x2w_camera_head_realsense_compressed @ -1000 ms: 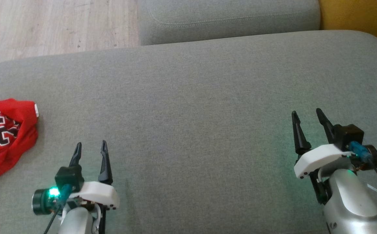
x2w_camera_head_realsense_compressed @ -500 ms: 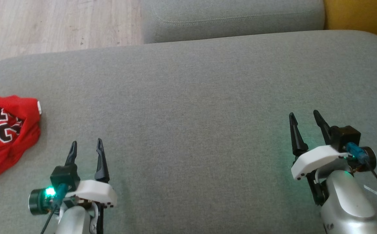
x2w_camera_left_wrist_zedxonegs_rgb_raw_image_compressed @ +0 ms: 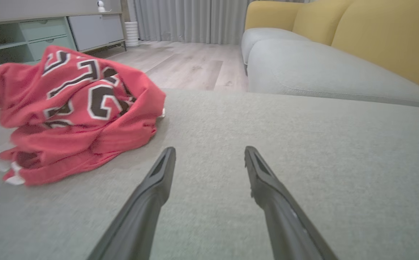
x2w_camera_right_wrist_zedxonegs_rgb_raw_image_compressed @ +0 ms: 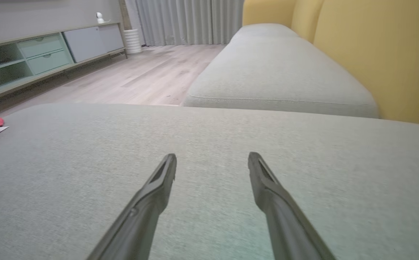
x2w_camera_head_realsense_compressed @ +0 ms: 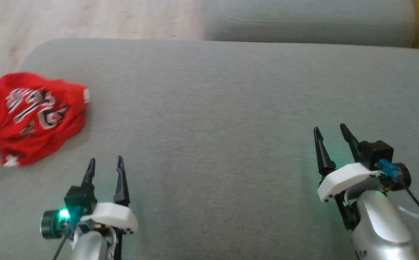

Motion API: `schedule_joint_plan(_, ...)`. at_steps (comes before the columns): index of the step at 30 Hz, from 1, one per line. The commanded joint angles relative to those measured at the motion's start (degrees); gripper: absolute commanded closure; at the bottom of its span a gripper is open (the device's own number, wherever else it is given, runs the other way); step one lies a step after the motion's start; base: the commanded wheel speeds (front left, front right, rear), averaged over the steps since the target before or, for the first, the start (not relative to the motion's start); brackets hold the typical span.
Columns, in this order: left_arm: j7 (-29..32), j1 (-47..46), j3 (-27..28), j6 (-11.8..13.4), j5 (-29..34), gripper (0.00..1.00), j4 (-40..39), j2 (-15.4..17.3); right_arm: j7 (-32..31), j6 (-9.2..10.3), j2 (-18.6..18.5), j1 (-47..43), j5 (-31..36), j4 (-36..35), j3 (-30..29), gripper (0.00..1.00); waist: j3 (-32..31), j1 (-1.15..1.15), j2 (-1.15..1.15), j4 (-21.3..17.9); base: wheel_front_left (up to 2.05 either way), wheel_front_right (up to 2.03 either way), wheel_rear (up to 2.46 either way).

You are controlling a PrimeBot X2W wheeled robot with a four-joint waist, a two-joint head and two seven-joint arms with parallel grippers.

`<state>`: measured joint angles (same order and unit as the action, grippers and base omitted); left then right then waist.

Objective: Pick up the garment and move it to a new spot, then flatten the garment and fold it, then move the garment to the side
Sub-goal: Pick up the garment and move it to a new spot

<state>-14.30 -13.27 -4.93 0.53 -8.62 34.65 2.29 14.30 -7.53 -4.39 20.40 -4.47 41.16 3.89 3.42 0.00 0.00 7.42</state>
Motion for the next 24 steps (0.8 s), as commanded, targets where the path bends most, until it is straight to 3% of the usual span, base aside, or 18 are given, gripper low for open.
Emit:
schedule_joint_plan(1, -0.7, 0.0, 1.2, 0.2, -0.3, 0.0, -1.8, 0.6, 0.7, 0.04, 0.5, 0.7, -0.3, -1.8, 1.9, 0.0, 0.1, 0.0, 0.0, 4.8, 0.0, 0.0, 0.0)
schedule_joint_plan(7, -0.7, 1.4, -0.2, 0.0, -0.9, 0.0, -2.1, 0.6, 0.7, 0.04, 1.2, 0.1, -1.7, -1.8, 4.9, 0.0, -0.1, 0.0, 0.0, 12.1, 0.0, 0.0, 0.0)
schedule_joint_plan(12, -0.7, 1.9, 0.3, 0.1, -0.6, 0.0, -2.0, 0.6, 0.7, 0.04, 1.4, -0.1, -2.8, -1.8, 7.6, 0.0, -0.5, 0.0, 0.0, 15.6, 0.0, 0.0, 0.0)
schedule_joint_plan(24, -0.7, 0.5, 2.6, -1.4, 1.2, 0.0, -2.8, 0.6, 0.7, 0.04, 1.5, 0.3, -3.5, -1.6, 8.8, 0.0, 0.6, 0.0, 0.0, 16.1, 0.0, 0.0, 0.0)
